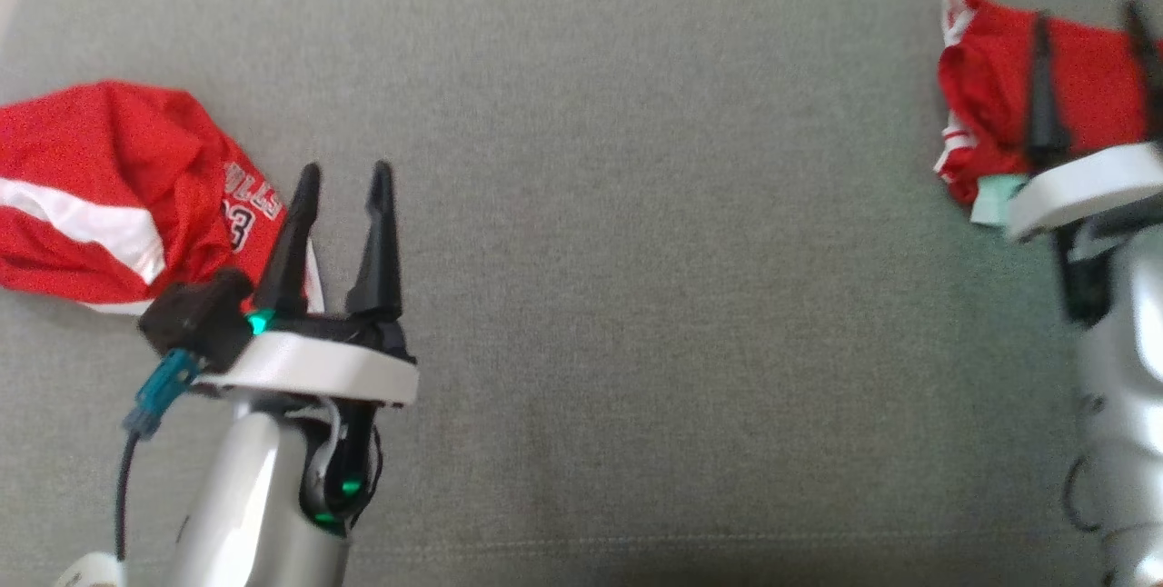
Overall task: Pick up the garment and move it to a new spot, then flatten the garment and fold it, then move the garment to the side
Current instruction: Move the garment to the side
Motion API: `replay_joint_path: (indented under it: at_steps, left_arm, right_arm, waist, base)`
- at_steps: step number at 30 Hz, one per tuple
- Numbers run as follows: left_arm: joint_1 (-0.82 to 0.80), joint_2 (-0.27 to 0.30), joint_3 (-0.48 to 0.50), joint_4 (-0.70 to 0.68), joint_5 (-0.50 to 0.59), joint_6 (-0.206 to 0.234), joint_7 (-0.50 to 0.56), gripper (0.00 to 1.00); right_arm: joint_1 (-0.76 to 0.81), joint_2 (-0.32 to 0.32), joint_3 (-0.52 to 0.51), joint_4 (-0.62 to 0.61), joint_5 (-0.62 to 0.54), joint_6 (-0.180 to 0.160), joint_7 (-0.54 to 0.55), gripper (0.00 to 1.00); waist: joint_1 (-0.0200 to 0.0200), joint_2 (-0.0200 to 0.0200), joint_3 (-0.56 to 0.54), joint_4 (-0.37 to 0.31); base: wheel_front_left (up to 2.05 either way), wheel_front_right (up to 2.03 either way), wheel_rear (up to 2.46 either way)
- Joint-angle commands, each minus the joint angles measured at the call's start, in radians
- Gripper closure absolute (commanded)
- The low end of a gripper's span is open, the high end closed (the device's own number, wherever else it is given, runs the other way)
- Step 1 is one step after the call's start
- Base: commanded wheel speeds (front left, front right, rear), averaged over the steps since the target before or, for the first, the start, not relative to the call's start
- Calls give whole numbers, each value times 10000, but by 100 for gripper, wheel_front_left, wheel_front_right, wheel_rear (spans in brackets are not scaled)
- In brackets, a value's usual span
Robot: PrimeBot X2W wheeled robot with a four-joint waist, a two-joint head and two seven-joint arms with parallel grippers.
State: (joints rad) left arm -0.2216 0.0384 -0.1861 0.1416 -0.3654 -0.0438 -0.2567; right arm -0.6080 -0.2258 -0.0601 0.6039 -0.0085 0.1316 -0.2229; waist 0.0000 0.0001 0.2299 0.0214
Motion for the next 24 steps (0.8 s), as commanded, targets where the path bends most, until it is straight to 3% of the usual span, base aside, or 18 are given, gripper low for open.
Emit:
replay_joint_path:
  at_steps: [1,7,13,24]
  left_arm:
    - [-176,118,402,-379,-46,45,-51,0]
    - [327,118,739,-479,-37,23,-51,0]
    - [796,118,961,-574,17,-15,-51,0]
    - [1769,118,992,-552,213,-42,-51,0]
  right_arm:
    - [-41,36,248,-442,107,-9,-152,0]
    - [1039,881,924,-1336,596,-9,-326,0]
    - [2363,1520,894,-2197,860,-9,-372,0]
    - [4468,1751,1186,-3102,1554,-9,-386,0]
  waist:
    - [0,-1,-329,-29]
    - [0,-1,-1078,-23]
    - [0,-1,-1550,42]
    - [0,-1,-2227,-6]
  base:
    - [0,0,0]
    - [0,0,0]
    - [0,0,0]
    - [0,0,0]
